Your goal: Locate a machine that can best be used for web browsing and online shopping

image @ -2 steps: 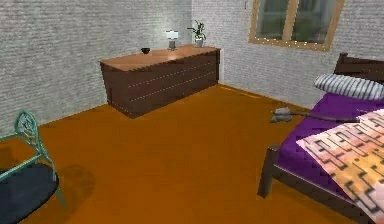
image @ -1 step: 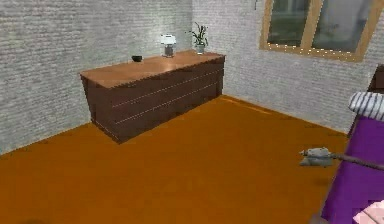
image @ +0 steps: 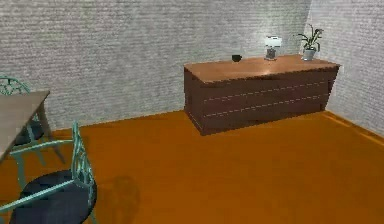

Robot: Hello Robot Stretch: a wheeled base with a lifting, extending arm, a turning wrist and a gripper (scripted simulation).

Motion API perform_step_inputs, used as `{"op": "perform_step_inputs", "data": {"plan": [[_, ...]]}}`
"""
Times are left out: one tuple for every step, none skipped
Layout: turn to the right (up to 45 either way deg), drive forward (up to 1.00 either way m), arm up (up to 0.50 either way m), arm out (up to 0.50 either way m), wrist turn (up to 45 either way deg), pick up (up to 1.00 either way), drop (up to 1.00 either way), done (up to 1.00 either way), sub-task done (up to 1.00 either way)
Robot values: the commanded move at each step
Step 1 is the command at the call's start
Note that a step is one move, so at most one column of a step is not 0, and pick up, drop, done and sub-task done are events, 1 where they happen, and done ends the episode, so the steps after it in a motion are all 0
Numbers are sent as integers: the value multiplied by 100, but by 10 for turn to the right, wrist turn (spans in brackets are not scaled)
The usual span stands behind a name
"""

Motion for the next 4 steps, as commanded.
{"op": "perform_step_inputs", "data": {"plan": [[0, 25, 0, 0, 0, 0, 0, 0, 0], [-450, 0, 0, 0, 0, 0, 0, 0, 0], [-330, 0, 0, 0, 0, 0, 0, 0, 0], [0, 0, 0, 0, 0, 0, 0, 100, 0]]}}
